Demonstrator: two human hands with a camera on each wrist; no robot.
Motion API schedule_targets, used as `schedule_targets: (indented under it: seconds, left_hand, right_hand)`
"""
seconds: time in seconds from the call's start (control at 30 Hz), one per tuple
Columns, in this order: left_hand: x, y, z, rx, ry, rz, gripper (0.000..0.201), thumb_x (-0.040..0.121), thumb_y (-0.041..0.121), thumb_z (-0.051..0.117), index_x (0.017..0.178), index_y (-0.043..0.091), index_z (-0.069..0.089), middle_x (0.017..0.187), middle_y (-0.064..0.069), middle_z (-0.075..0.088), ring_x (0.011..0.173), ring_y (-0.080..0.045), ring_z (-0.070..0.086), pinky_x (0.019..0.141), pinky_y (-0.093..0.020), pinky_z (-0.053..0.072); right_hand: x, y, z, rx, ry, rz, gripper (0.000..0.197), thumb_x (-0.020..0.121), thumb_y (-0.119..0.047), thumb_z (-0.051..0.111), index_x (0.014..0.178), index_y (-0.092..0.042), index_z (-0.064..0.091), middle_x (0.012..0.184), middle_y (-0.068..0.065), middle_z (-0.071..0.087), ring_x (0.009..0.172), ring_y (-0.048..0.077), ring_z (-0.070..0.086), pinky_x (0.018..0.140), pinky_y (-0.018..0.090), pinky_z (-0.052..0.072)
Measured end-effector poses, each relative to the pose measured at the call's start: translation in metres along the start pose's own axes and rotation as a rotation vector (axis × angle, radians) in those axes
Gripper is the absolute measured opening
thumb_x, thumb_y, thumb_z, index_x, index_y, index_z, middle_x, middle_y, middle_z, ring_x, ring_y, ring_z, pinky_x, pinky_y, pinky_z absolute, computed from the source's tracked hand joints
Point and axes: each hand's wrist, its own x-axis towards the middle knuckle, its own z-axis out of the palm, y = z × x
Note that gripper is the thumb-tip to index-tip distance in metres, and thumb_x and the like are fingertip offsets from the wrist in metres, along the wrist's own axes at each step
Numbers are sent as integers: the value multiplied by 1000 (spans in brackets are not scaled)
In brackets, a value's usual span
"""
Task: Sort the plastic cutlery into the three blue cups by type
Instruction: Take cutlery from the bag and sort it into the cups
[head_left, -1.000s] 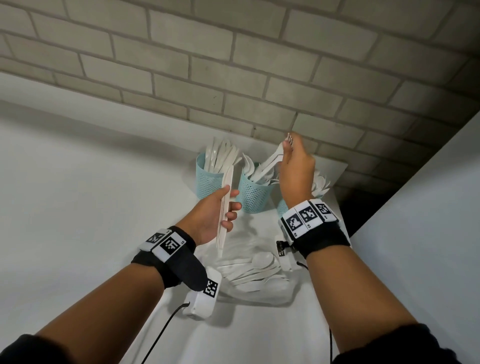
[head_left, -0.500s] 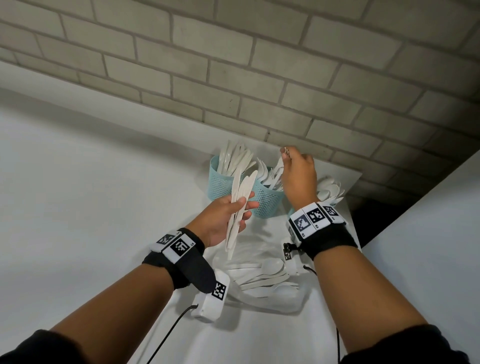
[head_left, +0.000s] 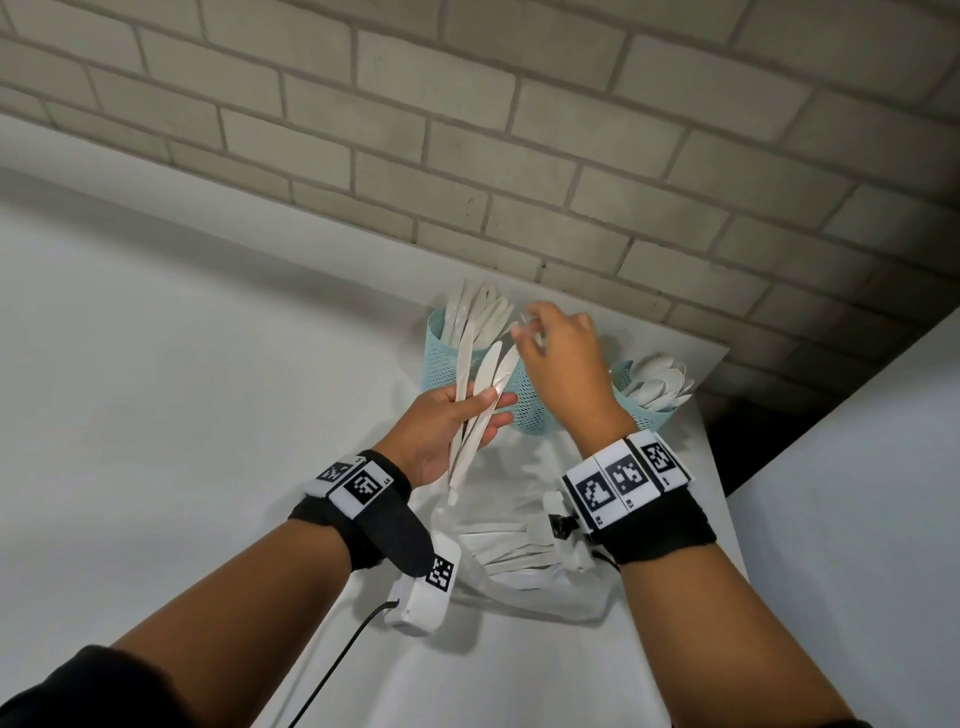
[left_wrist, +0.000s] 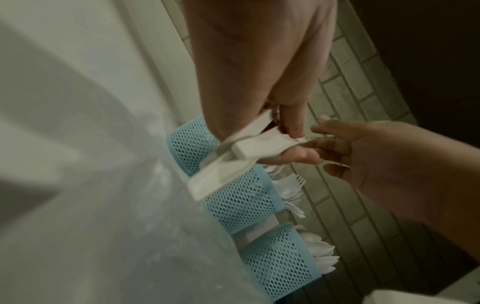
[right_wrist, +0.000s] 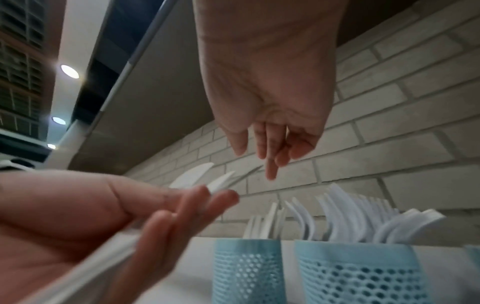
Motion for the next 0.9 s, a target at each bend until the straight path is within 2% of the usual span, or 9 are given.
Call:
schedule_targets:
  seconds: [0.1,0.17,0.23,0.37,0.47,0.53,0.7,0.8,0.9]
  left_hand:
    - [0,0,1,-2,-3,-4,16,93,16,54,105,12,63,96,-3,72,71,-7,69,63,-17,55]
    - [-1,1,1,3,-17,-7,15,93,17,54,103,11,63,91,-2,73,67,-6,68,61,-16,54]
    - [-2,3,0,27,-26,-9,18,93,20,53,104,9,63,85,0,74,62,-4,66,59,-15,53]
    - [-3,5,-2,130,-55,-49,34,95,29,48,117,6,59,86,-2,67,60,-3,64,57,-15,52]
    - [-4,4,-2,191,-104,-117,37,95,39,43,109,10,61,74,3,53,51,-3,53,50,-12,45]
    - [-4,5,-1,195,-118,-149,38,95,42,42,102,10,61,67,5,45,45,-1,42,43,-10,35]
    - [-3,6,-1,246,-154,-173,32,94,36,45,95,8,60,55,9,39,42,0,31,40,-10,24]
    - [-1,7,-3,234,-65,-148,28,93,34,51,96,7,60,59,6,41,45,-1,39,44,-10,33]
    - [1,9,-8,308,67,-83,31,92,36,54,104,7,56,70,0,50,55,-6,49,54,-13,45]
  right_hand:
    - [-3,-3,8,170,-177,117,36,97,-28,47,130,-15,45,107,11,61,98,27,58,80,31,44]
    - [-7,-3,11,409,-248,177,31,96,-20,50,126,-14,46,108,11,64,95,25,62,81,32,48]
    - [-10,-3,10,624,-285,236,35,93,-11,54,127,-13,45,109,17,65,91,25,64,83,33,52]
    - [-10,-6,6,792,-250,281,32,90,0,54,121,-7,46,95,17,63,73,16,63,61,19,55]
    - [-5,-7,5,865,-207,314,30,93,-2,52,121,-8,46,97,15,62,81,21,64,67,24,56]
    - [-5,-10,6,950,-298,330,30,95,-7,49,123,-14,42,96,12,64,91,27,64,77,32,55]
    - [-5,-19,13,1068,-454,311,47,90,5,52,121,-21,29,85,14,65,65,15,70,64,28,58]
    - [9,-24,8,969,-393,328,28,90,7,52,109,-9,41,79,12,63,61,16,69,64,29,57]
    - [36,-20,-5,919,-94,335,10,91,2,53,86,-7,51,76,8,65,69,17,67,64,28,55]
